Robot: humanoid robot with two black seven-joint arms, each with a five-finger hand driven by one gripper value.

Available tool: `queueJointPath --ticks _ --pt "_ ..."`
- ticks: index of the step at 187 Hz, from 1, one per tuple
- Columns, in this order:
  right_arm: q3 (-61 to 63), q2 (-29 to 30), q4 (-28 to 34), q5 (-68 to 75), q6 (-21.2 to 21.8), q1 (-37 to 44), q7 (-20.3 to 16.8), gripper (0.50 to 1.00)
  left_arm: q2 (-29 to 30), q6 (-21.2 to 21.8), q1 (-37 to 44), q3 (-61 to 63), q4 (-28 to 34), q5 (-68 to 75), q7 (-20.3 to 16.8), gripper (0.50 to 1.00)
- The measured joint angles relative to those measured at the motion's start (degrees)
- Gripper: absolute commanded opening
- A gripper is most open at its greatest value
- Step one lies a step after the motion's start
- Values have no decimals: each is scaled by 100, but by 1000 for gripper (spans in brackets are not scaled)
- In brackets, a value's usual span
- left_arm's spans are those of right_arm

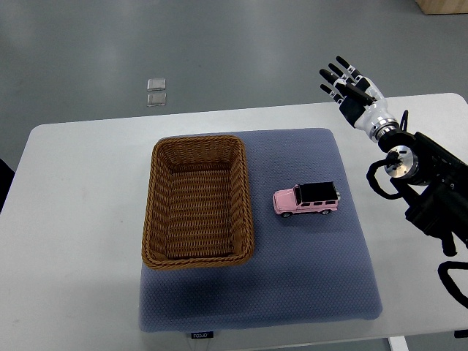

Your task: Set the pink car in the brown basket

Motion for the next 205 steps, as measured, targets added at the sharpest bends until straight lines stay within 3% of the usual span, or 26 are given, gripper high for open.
queueJointPath --ticks 50,113,168,205 --pt "-1319 -744 983 -82 -505 288 -19 911 0 0 0 5 2 0 0 1000" --pt "-3775 -2074 2581 -1901 -428 1375 -101 909 0 0 0 5 2 0 0 1000" --pt "-6379 -3053 4061 -3109 -171 2869 -410 909 0 1 0 5 2 1 0 1000" --pt "-7184 -3185 4393 -3550 -218 3403 -922 905 0 2 0 4 2 1 0 1000"
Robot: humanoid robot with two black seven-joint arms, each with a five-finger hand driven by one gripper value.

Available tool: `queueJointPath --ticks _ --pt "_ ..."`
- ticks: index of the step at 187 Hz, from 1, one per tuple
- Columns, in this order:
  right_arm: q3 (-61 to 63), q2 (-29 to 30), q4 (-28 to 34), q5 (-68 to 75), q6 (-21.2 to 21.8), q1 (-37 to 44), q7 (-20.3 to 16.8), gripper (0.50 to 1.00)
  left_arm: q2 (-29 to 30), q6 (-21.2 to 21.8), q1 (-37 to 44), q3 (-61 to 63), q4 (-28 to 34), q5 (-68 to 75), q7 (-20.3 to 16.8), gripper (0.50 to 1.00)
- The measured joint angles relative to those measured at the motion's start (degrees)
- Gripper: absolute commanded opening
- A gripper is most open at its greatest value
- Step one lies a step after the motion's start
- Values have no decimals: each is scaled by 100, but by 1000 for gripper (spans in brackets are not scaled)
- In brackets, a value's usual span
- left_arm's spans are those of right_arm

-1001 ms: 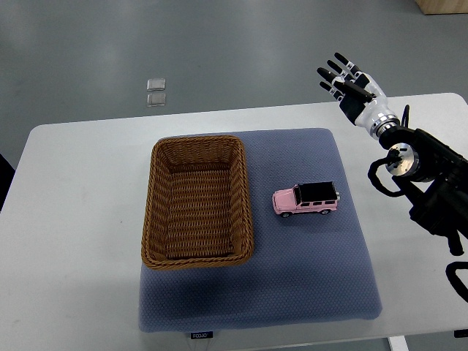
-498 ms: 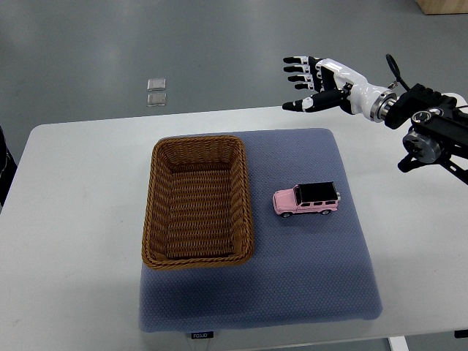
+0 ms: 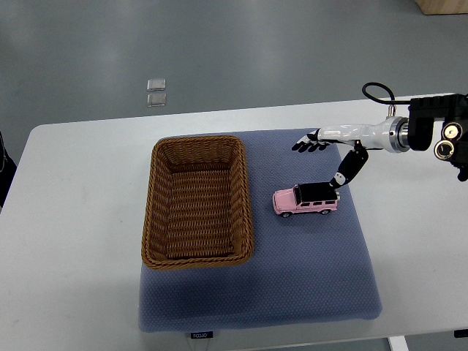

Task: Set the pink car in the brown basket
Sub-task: 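Swing the right hand over the pink toy SUV, fingers open, then lower the right hand onto the pink SUV and close fingers around it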

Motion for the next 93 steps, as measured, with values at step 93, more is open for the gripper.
queueJointPath --ticks 93 --pt "-699 641 -95 -385 -630 -8 -727 887 0 0 0 -1 0 0 0 1000"
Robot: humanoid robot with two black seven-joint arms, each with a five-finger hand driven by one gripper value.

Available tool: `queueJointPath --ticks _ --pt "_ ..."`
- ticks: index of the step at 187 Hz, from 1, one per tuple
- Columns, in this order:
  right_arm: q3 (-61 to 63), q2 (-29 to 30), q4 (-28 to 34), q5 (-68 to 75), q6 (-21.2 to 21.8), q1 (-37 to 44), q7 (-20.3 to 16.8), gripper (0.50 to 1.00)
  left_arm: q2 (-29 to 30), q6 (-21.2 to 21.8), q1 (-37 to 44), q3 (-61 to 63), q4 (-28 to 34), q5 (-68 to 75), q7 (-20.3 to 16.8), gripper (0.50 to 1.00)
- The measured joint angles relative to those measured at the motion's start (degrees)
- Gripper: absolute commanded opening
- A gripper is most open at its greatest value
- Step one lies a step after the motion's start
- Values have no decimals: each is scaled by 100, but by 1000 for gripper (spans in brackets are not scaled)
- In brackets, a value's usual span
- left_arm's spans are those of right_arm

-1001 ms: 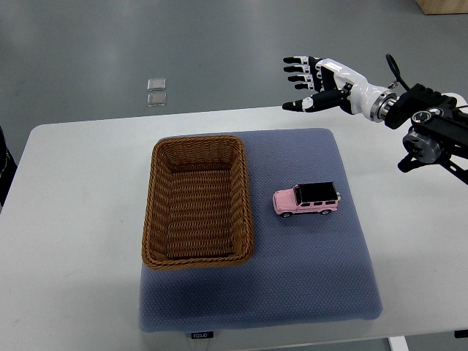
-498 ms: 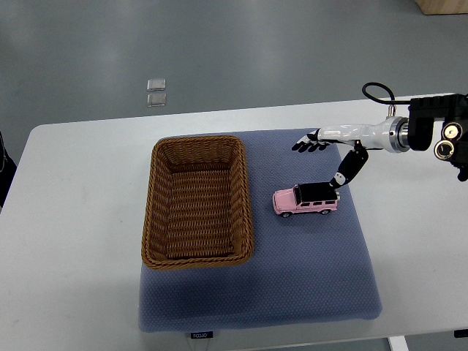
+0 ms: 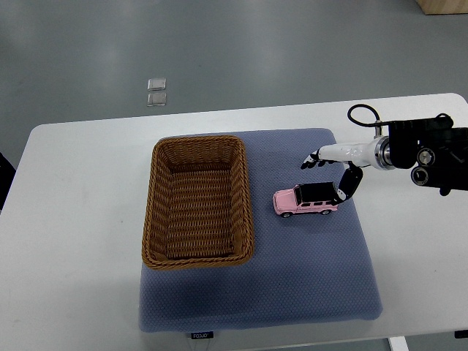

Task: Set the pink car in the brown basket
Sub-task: 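Lower the right hand onto the pink SUV and close fingers around it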

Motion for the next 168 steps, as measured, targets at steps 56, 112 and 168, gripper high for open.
queueJointPath --ticks 56,112,168 --pt "-40 227 -105 -24 -37 -107 -3 819 0 -2 0 0 0 0 0 1000" --pt "-93 323 -118 -49 -34 -159 -3 727 0 -3 0 -3 0 0 0 1000" --pt "-100 377 -114 -308 36 -197 6 500 0 -2 0 -1 0 0 0 1000"
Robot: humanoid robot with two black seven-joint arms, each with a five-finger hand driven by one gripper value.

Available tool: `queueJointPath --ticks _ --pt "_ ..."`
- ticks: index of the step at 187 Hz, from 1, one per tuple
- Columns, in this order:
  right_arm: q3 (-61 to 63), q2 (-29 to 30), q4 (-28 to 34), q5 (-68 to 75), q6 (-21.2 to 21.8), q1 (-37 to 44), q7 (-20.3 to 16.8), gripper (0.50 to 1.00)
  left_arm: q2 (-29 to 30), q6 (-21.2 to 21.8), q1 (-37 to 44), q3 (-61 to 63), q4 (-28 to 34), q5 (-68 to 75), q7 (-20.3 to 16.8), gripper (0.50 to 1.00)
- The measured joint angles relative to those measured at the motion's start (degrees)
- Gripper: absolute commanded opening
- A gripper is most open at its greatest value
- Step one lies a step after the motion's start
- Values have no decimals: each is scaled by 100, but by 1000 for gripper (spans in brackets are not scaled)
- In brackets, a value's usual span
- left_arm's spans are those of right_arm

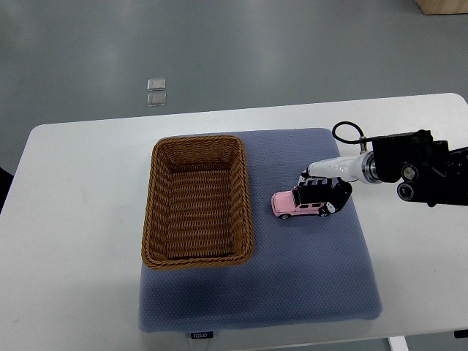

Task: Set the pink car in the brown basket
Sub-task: 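Lower the right hand onto the pink SUV and close fingers around it, then lift the pink SUV and carry it over the wicker basket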

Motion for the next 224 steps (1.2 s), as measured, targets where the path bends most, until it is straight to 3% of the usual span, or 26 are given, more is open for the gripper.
queueJointPath --ticks 224 --pt "116 -336 -8 302 145 539 35 500 0 2 0 2 0 0 0 1000"
